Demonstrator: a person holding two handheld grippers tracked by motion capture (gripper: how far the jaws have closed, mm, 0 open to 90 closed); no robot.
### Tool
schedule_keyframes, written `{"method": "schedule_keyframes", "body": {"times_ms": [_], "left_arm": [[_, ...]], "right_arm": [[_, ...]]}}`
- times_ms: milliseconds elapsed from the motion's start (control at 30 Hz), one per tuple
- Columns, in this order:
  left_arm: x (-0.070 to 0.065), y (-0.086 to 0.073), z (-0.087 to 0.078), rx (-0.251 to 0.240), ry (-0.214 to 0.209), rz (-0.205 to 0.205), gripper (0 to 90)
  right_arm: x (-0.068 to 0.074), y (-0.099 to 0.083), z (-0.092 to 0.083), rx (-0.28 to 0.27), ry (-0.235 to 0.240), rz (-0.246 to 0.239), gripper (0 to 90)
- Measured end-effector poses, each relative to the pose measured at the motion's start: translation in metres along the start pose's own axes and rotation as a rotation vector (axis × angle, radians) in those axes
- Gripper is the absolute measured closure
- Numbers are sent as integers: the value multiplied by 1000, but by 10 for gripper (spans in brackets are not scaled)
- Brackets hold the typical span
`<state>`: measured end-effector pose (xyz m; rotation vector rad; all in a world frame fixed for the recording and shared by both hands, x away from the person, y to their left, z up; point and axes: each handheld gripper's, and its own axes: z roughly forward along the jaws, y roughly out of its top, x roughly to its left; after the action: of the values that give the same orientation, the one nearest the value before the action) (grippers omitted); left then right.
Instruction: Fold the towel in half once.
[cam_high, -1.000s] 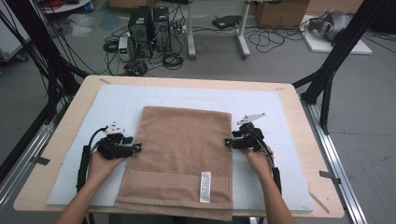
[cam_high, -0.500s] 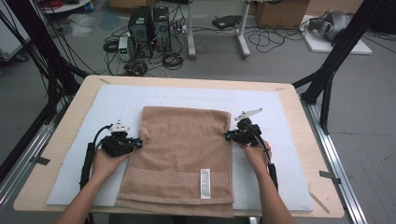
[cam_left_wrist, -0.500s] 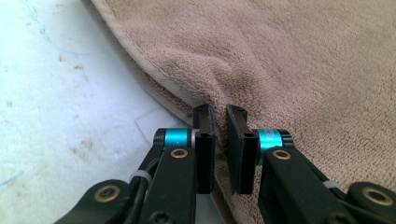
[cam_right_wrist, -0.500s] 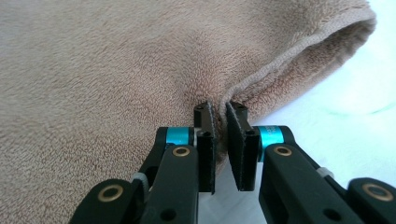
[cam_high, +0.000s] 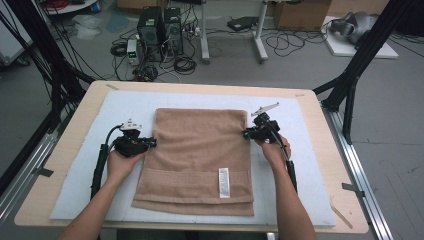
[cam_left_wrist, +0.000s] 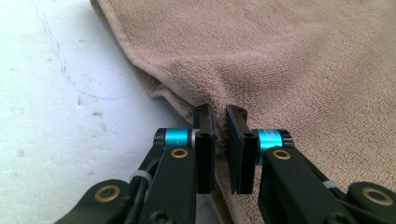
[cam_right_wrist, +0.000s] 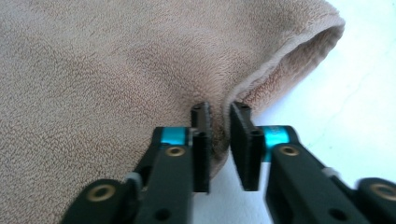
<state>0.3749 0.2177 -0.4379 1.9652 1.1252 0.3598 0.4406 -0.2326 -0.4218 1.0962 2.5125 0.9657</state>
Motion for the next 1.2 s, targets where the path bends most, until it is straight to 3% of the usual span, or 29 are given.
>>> {"method": "schedule_keyframes", "body": {"times_ms": [100, 200, 433, 533, 667, 800, 900, 1000, 1067, 1100, 1200], "left_arm": [[-2, 0, -9, 11, 18, 36, 701], [-6, 1, -24, -26, 19, 61, 643], [-26, -20, -49, -19, -7, 163, 586], [-33, -33, -55, -16, -17, 177, 583], [-42, -47, -60, -20, -66, 173, 571], [-55, -61, -67, -3, -99, 201, 551], [-62, -70, -69, 23, -116, 247, 566], [-64, -76, -69, 26, -129, 269, 670], [-63, -76, -68, 26, -159, 252, 804], [-63, -76, -68, 23, -154, 259, 849], [-64, -75, -71, 23, -153, 270, 881]], "right_arm": [[1, -4, -11, -32, 2, 11, 618], [9, -9, -29, -61, 2, -13, 560], [47, -34, -62, -103, 67, -98, 518], [66, -49, -65, -110, 107, -127, 514], [86, -65, -63, -113, 155, -149, 505], [106, -77, -61, -96, 188, -186, 506], [117, -83, -57, -65, 211, -215, 529], [123, -87, -49, -25, 221, -242, 611], [122, -88, -47, -46, 234, -244, 729], [121, -88, -47, -45, 246, -234, 783], [120, -88, -50, -54, 251, -244, 855]]}}
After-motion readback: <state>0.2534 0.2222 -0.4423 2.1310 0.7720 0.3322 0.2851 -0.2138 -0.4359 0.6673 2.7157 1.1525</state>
